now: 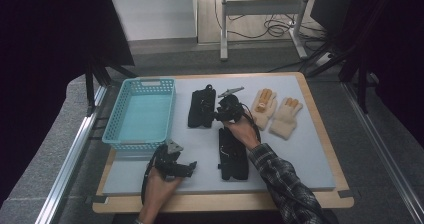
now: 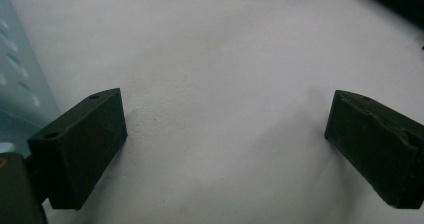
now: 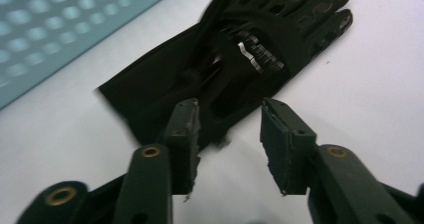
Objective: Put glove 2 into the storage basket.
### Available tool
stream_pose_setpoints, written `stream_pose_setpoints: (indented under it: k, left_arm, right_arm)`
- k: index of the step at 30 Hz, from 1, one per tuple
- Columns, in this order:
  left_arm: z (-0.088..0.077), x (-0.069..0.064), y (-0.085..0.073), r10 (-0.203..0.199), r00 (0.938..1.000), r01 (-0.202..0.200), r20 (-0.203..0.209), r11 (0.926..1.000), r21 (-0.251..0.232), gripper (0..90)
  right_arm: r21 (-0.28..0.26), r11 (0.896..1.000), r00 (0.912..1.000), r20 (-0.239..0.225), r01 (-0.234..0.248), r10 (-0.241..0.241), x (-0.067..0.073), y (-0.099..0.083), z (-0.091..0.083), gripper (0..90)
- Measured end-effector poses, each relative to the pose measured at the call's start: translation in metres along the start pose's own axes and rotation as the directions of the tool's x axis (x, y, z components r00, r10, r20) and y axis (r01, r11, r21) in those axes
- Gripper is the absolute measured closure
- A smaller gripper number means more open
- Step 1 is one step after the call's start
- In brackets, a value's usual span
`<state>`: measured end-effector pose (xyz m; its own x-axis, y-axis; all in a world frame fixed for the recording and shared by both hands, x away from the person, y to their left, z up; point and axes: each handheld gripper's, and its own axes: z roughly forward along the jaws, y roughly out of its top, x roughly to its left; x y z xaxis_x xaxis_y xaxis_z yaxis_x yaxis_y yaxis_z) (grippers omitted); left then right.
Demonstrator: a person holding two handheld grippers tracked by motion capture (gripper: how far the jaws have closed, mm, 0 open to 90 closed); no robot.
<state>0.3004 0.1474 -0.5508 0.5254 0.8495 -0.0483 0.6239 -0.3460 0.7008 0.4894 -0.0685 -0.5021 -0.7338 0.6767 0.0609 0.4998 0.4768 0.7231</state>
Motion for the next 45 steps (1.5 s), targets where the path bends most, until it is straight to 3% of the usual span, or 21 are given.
stream_pose_setpoints:
  k: [3,9,11,16,21,28,30,35,40,45]
  left_arm:
    - [0.0,0.0,0.0,0.0,1.0,0.0,0.0,1.0,0.0,3.3]
    - [0.0,0.0,0.0,0.001,1.0,-0.001,0.0,1.0,0.0,3.4]
    - [0.0,0.0,0.0,0.0,1.0,0.0,0.0,1.0,0.0,3.4]
    - [0.0,0.0,0.0,0.0,1.0,0.0,0.0,1.0,0.0,3.3]
    - [0.0,0.0,0.0,0.001,1.0,-0.001,0.0,1.0,0.001,3.3]
    - [0.0,0.0,0.0,0.0,1.0,0.0,0.0,1.0,0.001,3.3]
    - [0.0,0.0,0.0,0.002,1.0,-0.002,0.0,1.0,0.003,3.4]
    - [0.0,0.0,0.0,0.003,1.0,-0.003,-0.001,1.0,0.004,3.3]
    - [0.0,0.0,0.0,0.002,1.0,-0.002,0.0,1.0,0.004,3.4]
    - [0.0,0.0,0.0,0.002,1.0,-0.002,-0.001,1.0,0.004,3.4]
  right_arm:
    - [0.014,1.0,0.9994,0.026,-0.021,0.02,-0.004,0.005,0.015,50.3]
    - [0.066,0.997,0.9976,0.06,-0.039,0.035,-0.007,0.005,0.042,48.1]
    - [0.063,0.997,0.9973,0.066,-0.037,0.033,-0.004,0.005,0.043,57.0]
    - [0.061,0.996,0.9975,0.016,-0.07,0.069,0.0,0.005,0.043,83.0]
    - [0.048,0.998,0.9987,0.023,-0.047,0.046,0.002,0.007,0.036,85.4]
    - [-0.009,1.0,0.9989,0.042,-0.021,0.021,0.001,0.018,-0.012,85.6]
    - [-0.025,1.0,0.9976,0.068,-0.004,0.006,-0.002,0.016,-0.028,85.6]
    - [-0.041,0.999,0.9911,0.131,-0.017,0.022,-0.019,0.011,-0.066,85.6]
    - [-0.048,0.999,0.9817,0.189,-0.014,0.023,-0.036,0.005,-0.107,85.6]
    - [-0.018,1.0,0.9764,0.216,-0.003,0.007,-0.042,-0.005,-0.137,85.5]
